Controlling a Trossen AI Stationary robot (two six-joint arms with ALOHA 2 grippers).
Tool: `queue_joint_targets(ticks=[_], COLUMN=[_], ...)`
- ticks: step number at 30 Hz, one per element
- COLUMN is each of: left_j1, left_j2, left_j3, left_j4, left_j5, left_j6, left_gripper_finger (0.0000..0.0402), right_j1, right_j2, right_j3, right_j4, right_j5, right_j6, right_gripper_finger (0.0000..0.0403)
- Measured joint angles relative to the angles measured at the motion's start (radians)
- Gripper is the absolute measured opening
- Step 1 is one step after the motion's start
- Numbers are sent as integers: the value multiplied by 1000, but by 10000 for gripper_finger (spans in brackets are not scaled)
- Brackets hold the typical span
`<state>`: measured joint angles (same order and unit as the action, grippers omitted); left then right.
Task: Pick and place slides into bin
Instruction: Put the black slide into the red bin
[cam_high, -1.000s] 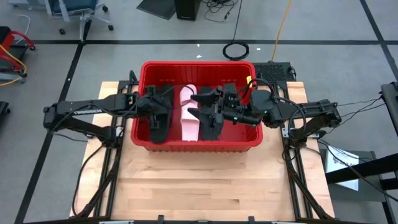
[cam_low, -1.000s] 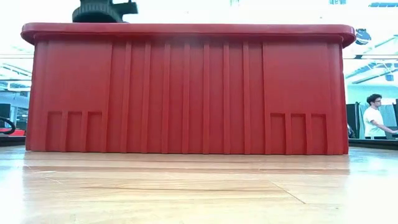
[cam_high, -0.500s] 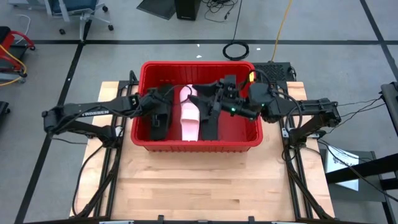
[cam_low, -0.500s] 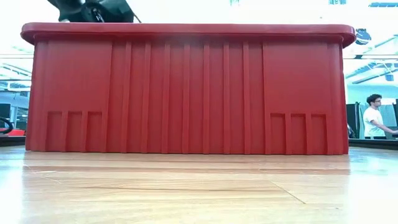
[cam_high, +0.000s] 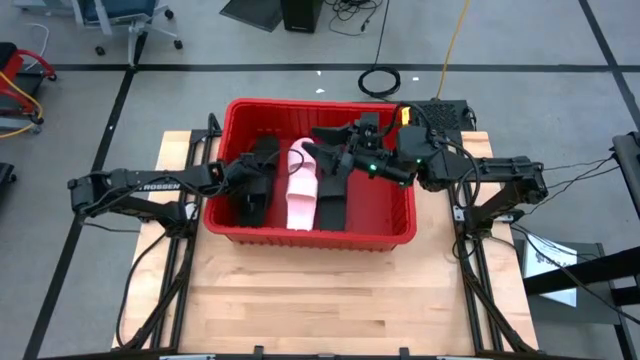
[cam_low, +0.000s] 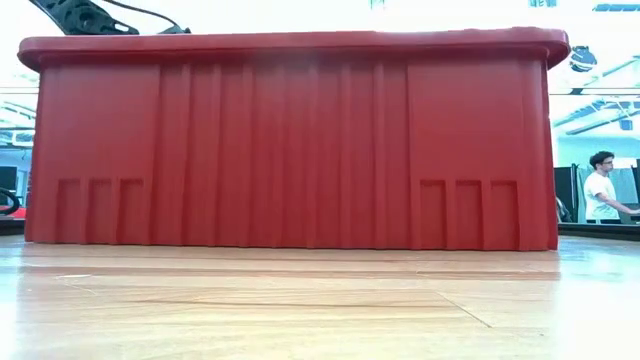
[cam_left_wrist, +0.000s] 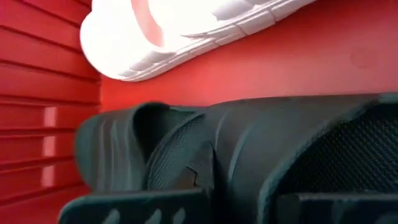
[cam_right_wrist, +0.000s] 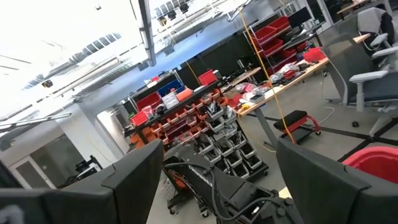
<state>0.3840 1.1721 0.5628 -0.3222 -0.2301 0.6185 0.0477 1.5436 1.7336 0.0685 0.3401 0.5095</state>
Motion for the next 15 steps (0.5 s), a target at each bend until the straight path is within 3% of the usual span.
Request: queue_joint_targets(ticks=[7, 15], left_j1=[2, 0], left_j2=[0, -3], left_j3=[-3, 19], left_j4=[-1, -52], left_j5=[27, 47], left_j6=[0, -54], left_gripper_finger=[30, 155], right_j1=[-12, -14], right_j2=[0, 0], right_j3=[0, 0], right_j4=[-6, -14], right_j5=[0, -1], right_j6=[2, 2], right_gripper_finger=[302, 302])
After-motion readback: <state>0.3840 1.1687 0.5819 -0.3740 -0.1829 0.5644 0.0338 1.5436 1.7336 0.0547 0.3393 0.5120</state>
